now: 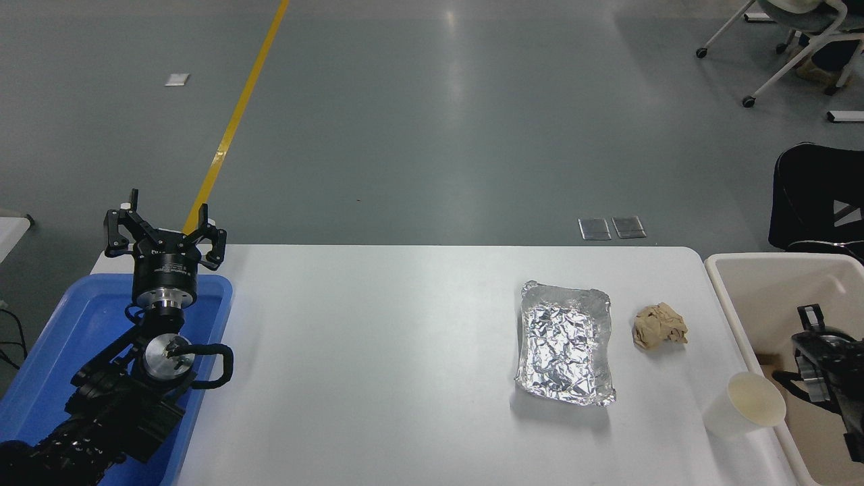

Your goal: Pick up paper cup place in dustbin

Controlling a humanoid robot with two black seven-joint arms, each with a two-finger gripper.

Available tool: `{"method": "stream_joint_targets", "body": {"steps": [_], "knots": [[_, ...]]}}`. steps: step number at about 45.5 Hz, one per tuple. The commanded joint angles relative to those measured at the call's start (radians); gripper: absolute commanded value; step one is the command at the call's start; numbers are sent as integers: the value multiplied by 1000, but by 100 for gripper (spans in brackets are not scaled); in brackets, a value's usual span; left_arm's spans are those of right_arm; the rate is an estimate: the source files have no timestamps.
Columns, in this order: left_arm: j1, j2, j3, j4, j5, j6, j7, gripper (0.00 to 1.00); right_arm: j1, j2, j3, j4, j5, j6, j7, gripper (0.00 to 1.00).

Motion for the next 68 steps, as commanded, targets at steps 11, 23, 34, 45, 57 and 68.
{"method": "stream_joint_targets", "body": {"steps": [11, 23, 34, 45, 57, 68], "knots": [[-5, 2, 0, 0, 2, 9, 1, 99, 15, 25, -6, -1, -3, -5, -3, 0], [-5, 0, 0, 0, 2, 10, 1, 99, 22, 27, -6, -1, -6, -5, -3, 0], [-5, 0, 0, 0, 2, 9, 1, 99, 22, 20, -6, -1, -8, 0, -2, 0], [-5, 0, 0, 0, 0, 10, 0, 99, 61, -9, -65, 9, -6, 3, 1, 0], [-5, 0, 0, 0, 0, 9, 0, 99, 180, -53, -90, 124, 6, 2, -5, 19], [-5, 0, 0, 0, 0, 10, 0, 99, 344, -173, -291, 391, 9, 0, -8, 82]]}}
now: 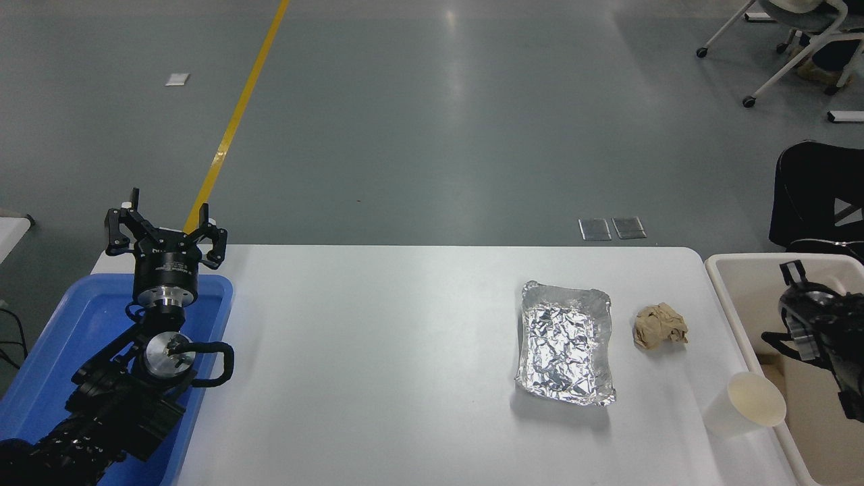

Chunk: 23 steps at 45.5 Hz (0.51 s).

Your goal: Pick up paper cup place in dustbin

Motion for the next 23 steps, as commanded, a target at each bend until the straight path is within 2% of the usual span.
{"method": "stream_joint_targets", "body": {"steps": [1, 4, 15, 23], "knots": [[0, 0, 0, 0, 0, 1, -1, 99, 163, -104, -188, 238, 4, -1, -3, 87], [0, 0, 0, 0, 0, -1, -1, 99, 229, -119, -280, 313, 6, -1, -3, 99], [0, 0, 0, 0, 1, -2, 1, 99, 546, -112, -670, 607, 8, 12, -3, 100], [0, 0, 0, -2, 1, -10, 2, 99, 752, -90, -752, 818, 7, 76, -2, 100]]}}
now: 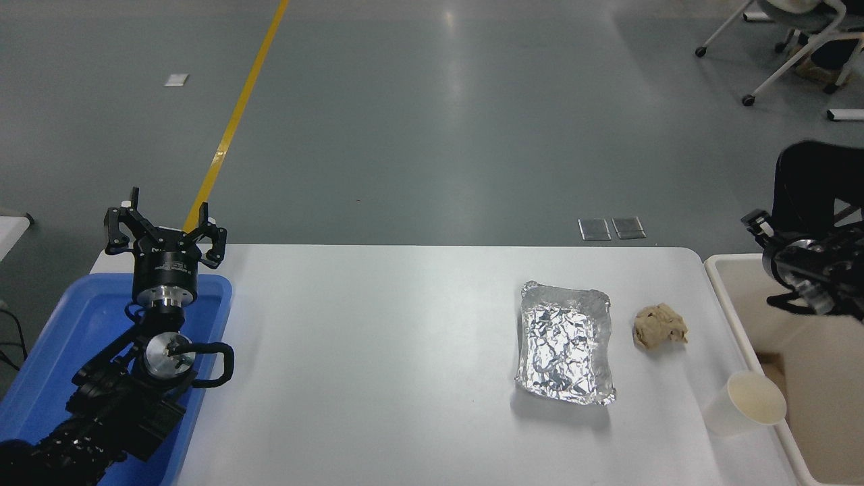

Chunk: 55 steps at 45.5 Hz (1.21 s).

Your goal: Pick up paper cup place in dustbin

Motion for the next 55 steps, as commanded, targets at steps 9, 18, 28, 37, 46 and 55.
{"method": "stream_joint_targets", "body": {"steps": [9, 18, 28, 37, 46, 55], "knots": [[0, 1, 0, -1, 2, -8, 0, 99, 479, -28, -196, 426, -2, 295, 6, 100], [0, 0, 0, 0, 2, -8, 2, 99, 628, -84, -205, 534, -18, 523, 7, 100], [0, 1, 0, -1, 2, -8, 2, 99, 824, -160, -251, 644, -17, 760, 7, 100], [0, 1, 0, -1, 2, -8, 2, 99, 959, -204, -257, 669, -23, 962, 4, 100], [2, 1, 0, -1, 2, -8, 2, 99, 1025, -249, -256, 689, -150, 962, 1, 100], [2, 1, 0, -1, 2, -8, 0, 99, 1028, -275, -305, 696, -291, 962, -3, 100]]}}
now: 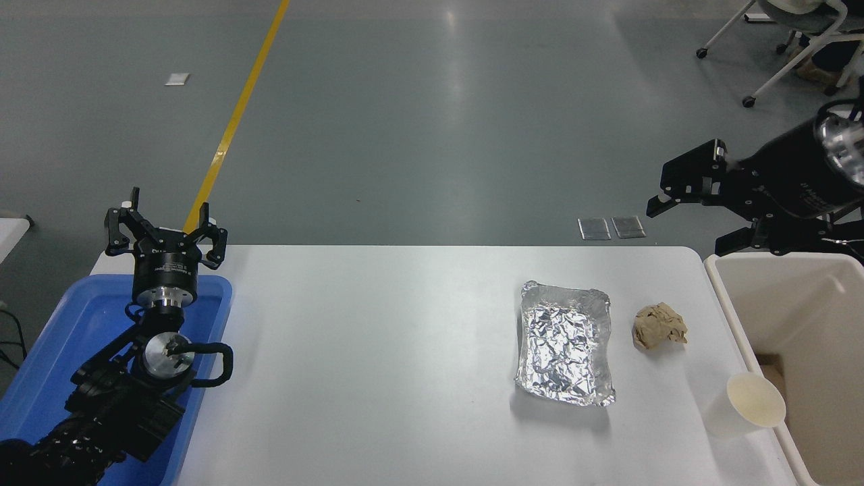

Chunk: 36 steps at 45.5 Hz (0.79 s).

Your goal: Pick up paper cup place in dustbin

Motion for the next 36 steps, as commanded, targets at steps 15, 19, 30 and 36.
{"method": "stream_joint_targets", "body": {"steps": [15, 19, 30, 36], "knots": [[0, 0, 0, -1, 0, 0, -1, 99, -17, -76, -81, 7, -154, 35, -3, 100], [0, 0, 0, -1, 0, 0, 0, 99, -112, -102, -79, 3, -157, 35, -3, 100], [0, 0, 0, 1, 0, 0, 0, 99, -359, -117, -76, -30, -169, -170, -3, 100], [0, 0, 0, 1, -2, 0, -1, 99, -473, -119, -62, -60, -170, -261, -1, 100]]}}
